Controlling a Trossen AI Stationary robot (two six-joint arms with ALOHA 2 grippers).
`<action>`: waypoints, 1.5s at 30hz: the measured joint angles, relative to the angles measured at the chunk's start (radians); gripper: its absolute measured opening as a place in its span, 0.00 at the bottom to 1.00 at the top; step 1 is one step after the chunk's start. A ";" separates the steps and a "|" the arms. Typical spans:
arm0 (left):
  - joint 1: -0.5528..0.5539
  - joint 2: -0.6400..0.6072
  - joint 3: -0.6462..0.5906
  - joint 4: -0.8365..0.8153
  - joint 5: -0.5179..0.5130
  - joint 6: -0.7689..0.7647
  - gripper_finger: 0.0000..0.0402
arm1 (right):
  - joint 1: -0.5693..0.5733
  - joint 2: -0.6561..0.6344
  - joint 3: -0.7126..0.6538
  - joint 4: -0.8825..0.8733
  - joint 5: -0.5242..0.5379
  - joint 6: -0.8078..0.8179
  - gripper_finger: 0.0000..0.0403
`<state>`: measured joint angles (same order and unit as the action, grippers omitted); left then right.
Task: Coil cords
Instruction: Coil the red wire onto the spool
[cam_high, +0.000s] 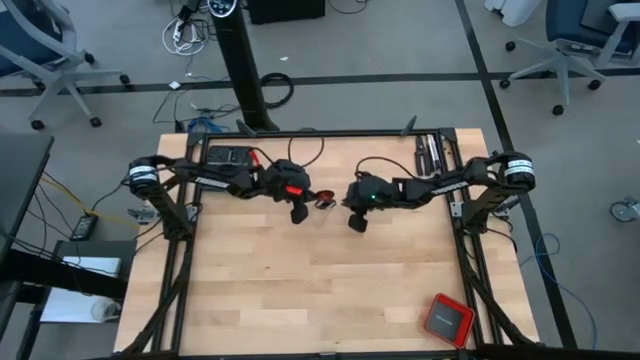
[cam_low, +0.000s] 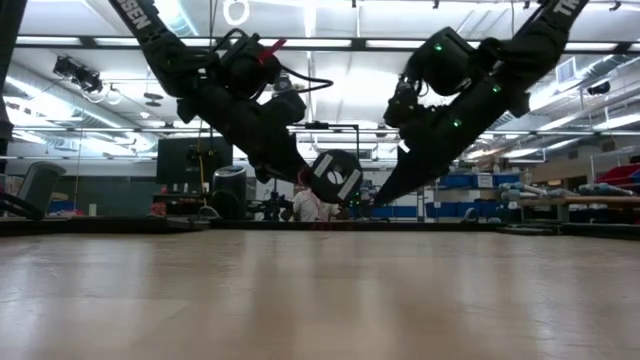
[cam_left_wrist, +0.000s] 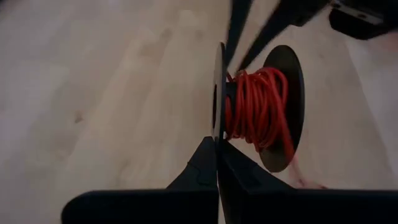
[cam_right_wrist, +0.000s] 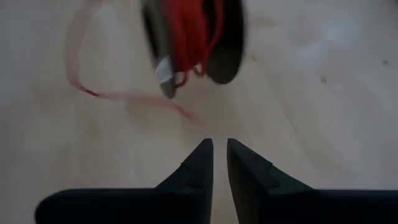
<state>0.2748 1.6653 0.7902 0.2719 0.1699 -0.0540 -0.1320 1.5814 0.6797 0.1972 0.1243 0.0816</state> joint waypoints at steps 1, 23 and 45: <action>-0.008 0.000 0.000 -0.002 0.000 -0.006 0.00 | 0.003 0.000 -0.015 0.029 -0.012 0.020 0.11; -0.150 0.000 -0.011 0.128 -0.094 0.035 0.00 | 0.040 0.001 -0.029 0.070 -0.335 0.055 0.07; -0.172 -0.001 -0.087 0.347 -0.339 -0.065 0.00 | 0.138 0.010 -0.043 0.340 -0.274 0.036 0.22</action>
<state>0.1028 1.6642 0.7029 0.6190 -0.1693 -0.1187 0.0062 1.5911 0.6369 0.5376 -0.1497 0.1172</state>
